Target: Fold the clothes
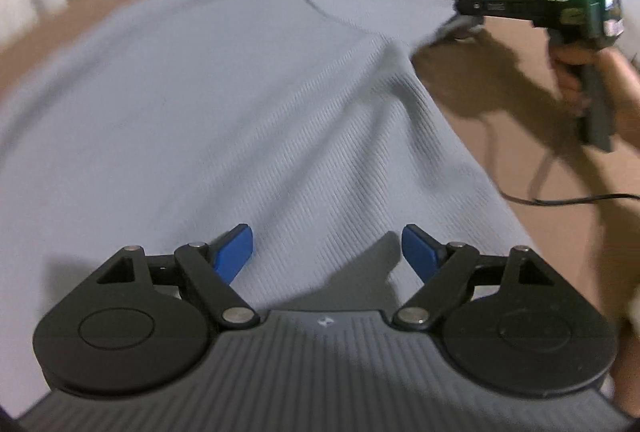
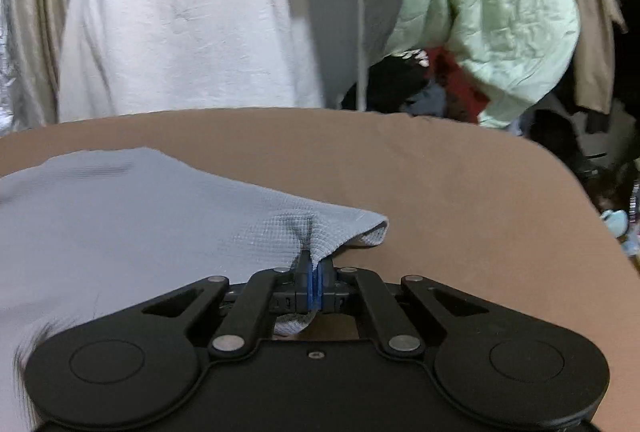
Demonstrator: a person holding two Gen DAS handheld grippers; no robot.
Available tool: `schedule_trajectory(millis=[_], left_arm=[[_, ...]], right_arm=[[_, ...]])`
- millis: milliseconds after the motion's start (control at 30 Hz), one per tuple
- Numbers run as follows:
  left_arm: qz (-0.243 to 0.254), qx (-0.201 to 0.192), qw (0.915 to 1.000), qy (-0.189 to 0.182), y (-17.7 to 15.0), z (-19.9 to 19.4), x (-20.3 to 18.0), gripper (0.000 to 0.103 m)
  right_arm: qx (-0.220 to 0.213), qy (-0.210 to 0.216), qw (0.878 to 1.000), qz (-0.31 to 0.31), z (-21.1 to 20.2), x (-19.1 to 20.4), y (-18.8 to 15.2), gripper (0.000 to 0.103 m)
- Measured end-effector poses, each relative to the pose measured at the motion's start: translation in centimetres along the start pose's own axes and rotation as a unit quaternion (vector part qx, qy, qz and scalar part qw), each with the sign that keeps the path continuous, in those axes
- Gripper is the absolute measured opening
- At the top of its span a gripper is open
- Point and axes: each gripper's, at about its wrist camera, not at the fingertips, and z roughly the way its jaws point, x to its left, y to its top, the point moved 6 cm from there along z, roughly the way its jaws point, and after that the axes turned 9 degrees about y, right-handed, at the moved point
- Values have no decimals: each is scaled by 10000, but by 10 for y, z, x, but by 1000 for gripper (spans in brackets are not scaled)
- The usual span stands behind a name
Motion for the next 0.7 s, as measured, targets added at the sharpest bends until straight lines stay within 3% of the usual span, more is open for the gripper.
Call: schedule_trajectory(millis=[100, 133, 167, 267, 333, 367, 400, 433, 467, 567, 700], left_arm=[[-114, 136, 9998, 23, -26, -7, 1, 82], [-25, 128, 9999, 61, -31, -11, 0, 82], [75, 145, 9998, 119, -33, -14, 1, 82], [321, 186, 9986, 382, -37, -20, 6, 86], [237, 198, 9979, 577, -34, -19, 13, 88], [92, 244, 9980, 577, -33, -18, 16, 88], [-53, 290, 9979, 576, -31, -17, 19, 88], [-54, 255, 9978, 609, -32, -19, 19, 88], [-8, 193, 9977, 653, -34, -23, 19, 88], [133, 5, 9968, 785, -39, -34, 17, 85], [120, -44, 9953, 957, -49, -54, 30, 85]], right_arm=[[185, -972, 9950, -163, 8, -8, -4, 4], [376, -1217, 9919, -20, 5, -19, -7, 4], [518, -1267, 9903, 240, -1, -27, -10, 12], [626, -236, 9895, 1282, -26, -28, 1, 17], [742, 671, 9776, 1854, -46, -14, 10, 19], [722, 1137, 9688, 2083, -55, -3, 14, 29], [749, 1593, 9585, 2244, -62, 9, 14, 46], [860, 1978, 9487, 2311, -65, 23, 11, 52], [1053, 2309, 9396, 2296, -68, 37, 5, 59], [1881, 2894, 9211, 1802, -67, 84, -25, 65], [2485, 2857, 9249, 340, -63, 133, -60, 73]])
